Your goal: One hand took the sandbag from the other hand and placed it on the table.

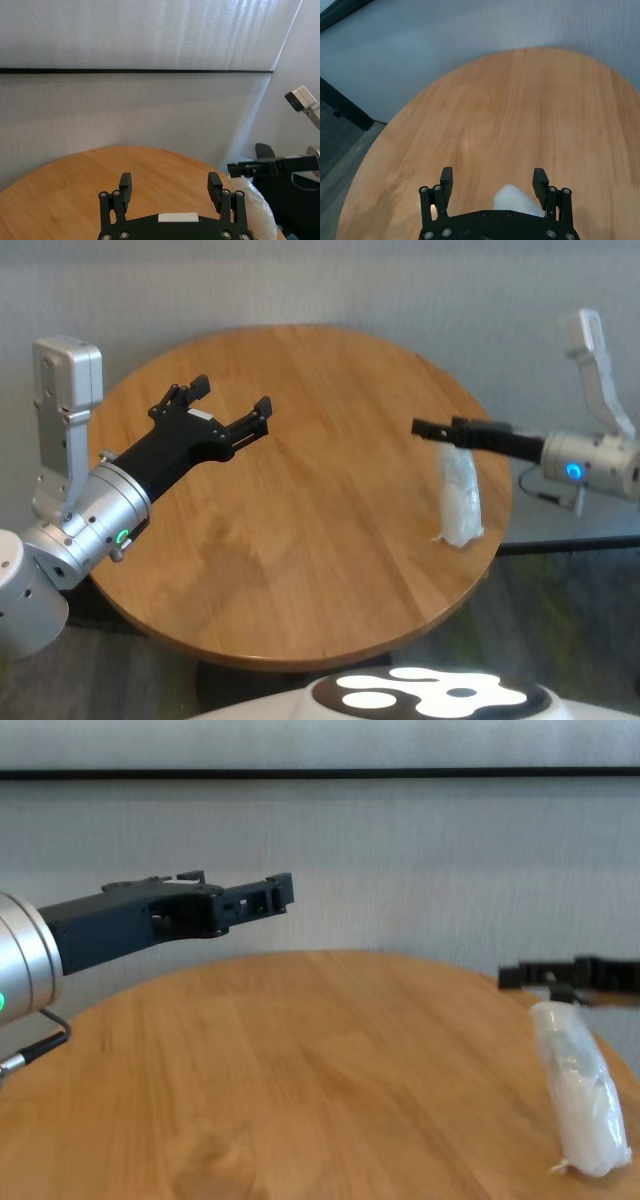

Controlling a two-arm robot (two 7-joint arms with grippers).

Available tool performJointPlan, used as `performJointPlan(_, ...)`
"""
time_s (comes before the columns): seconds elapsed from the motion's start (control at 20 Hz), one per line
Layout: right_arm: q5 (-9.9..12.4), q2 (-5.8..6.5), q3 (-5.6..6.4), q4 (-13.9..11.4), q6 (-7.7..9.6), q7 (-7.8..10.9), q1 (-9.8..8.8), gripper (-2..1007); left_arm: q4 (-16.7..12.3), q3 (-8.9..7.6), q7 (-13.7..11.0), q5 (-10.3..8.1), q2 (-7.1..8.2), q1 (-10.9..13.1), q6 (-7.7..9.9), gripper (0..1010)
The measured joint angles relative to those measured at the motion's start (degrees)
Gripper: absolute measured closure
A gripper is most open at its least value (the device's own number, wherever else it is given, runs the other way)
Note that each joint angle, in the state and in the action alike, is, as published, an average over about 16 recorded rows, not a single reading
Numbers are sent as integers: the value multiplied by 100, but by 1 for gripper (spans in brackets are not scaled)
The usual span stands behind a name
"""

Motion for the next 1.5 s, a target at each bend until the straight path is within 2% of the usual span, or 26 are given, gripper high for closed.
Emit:
performJointPlan(0.15,-212,-131,-102,140,12,123,256,3,0,0,0,0,0,0,0,8)
performJointPlan(0.3,-398,-231,-204,201,21,245,437,3,0,0,0,0,0,0,0,8)
performJointPlan(0.55,-592,-335,-324,198,36,377,577,3,0,0,0,0,0,0,0,8)
performJointPlan(0.85,-676,-367,-398,87,46,442,534,3,0,0,0,0,0,0,0,8)
performJointPlan(1.1,-732,-353,-409,-26,2,424,475,3,0,0,0,0,0,0,0,8)
performJointPlan(1.3,-847,-326,-412,-190,-104,359,399,3,0,0,0,0,0,0,0,8)
performJointPlan(1.5,-1067,-277,-428,-454,-289,243,295,3,-1,0,1,0,0,0,0,8)
